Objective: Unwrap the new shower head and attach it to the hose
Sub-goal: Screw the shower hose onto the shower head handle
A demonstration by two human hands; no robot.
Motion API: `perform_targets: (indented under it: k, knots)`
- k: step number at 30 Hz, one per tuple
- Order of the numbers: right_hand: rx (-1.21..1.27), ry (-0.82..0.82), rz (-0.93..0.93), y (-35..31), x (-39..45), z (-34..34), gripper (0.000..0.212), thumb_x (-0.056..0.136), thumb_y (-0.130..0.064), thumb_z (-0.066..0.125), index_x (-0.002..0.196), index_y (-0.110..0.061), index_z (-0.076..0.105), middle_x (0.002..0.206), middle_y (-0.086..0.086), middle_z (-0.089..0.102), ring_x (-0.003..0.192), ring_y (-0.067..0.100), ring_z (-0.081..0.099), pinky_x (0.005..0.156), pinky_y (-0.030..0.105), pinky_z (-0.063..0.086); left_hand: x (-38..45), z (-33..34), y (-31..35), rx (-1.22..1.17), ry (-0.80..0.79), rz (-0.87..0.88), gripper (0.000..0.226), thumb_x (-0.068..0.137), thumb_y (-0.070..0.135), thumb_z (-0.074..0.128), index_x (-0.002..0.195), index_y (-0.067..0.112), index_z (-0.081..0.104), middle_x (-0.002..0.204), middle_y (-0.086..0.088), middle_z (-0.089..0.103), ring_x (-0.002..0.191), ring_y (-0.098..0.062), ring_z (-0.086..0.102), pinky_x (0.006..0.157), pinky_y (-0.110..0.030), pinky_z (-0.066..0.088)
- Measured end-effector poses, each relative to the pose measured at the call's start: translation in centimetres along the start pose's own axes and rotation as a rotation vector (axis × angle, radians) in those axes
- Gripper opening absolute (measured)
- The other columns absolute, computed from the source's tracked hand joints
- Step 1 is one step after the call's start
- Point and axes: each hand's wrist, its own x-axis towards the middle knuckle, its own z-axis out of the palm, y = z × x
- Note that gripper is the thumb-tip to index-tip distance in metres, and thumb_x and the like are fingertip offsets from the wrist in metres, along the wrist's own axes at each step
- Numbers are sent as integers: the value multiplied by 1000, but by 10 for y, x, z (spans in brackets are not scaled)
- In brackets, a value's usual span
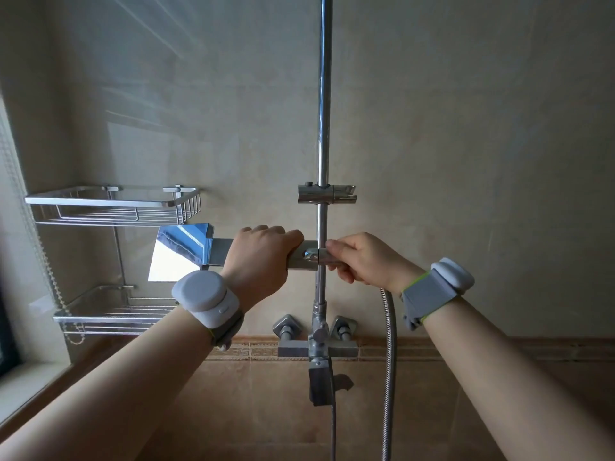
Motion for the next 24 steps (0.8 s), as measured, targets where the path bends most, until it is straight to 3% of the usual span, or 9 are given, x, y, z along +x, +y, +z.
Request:
perform_targets:
  k: [4, 7, 9, 13, 18, 20, 24]
  knots:
    - [27, -33, -6, 0, -3, -1, 33, 91, -35, 45, 90, -5, 58, 59, 0, 53, 33, 1, 39, 38, 9, 30, 1, -1, 1, -1, -13, -4, 26, 81, 11, 46, 103, 20, 57, 90, -6, 65, 83, -31, 58, 66, -30, 29]
    - [39, -30, -35, 1, -3, -3, 14, 85, -20, 59, 94, -11, 53, 67, -5, 55, 39, -6, 45, 40, 6, 33, 1, -2, 2, -3, -15, -10, 26, 80, 10, 46, 103, 19, 57, 88, -6, 65, 82, -31, 57, 66, -30, 28]
    - [18, -20, -34, 1, -3, -4, 10, 87, -18, 55, 88, -8, 55, 64, -3, 54, 37, -5, 45, 39, 6, 33, 1, -2, 2, -3, 1, -9, 26, 79, 9, 47, 100, 18, 58, 86, -7, 66, 81, -33, 57, 65, -31, 28]
    - [5, -21, -12, 1, -1, -3, 41, 95, -32, 36, 69, -9, 57, 56, 6, 52, 30, 1, 40, 39, 9, 33, 2, -3, 2, 10, 11, -2, 25, 80, 9, 46, 100, 19, 58, 86, -6, 66, 80, -32, 57, 65, -30, 27]
    - [53, -50, -38, 0, -3, -4, 19, 86, -22, 57, 97, -7, 53, 65, -6, 54, 37, -5, 45, 39, 7, 32, 1, -3, 2, 13, -17, -15, 27, 79, 9, 45, 101, 19, 57, 88, -6, 66, 83, -32, 58, 66, -30, 28]
    - [51, -42, -29, 1, -2, -3, 12, 87, -21, 55, 88, -9, 53, 61, -3, 52, 34, -1, 42, 39, 9, 31, 2, -3, 1, 15, -15, -15, 26, 80, 10, 45, 101, 19, 57, 88, -6, 66, 83, -33, 58, 66, -30, 29]
    - [10, -15, 12, 1, 2, -2, 46, 95, -38, 33, 66, -11, 55, 54, 4, 50, 30, 3, 38, 39, 11, 31, 3, -4, 3, 21, -30, -4, 27, 81, 10, 45, 104, 21, 56, 90, -5, 65, 85, -30, 58, 67, -30, 29]
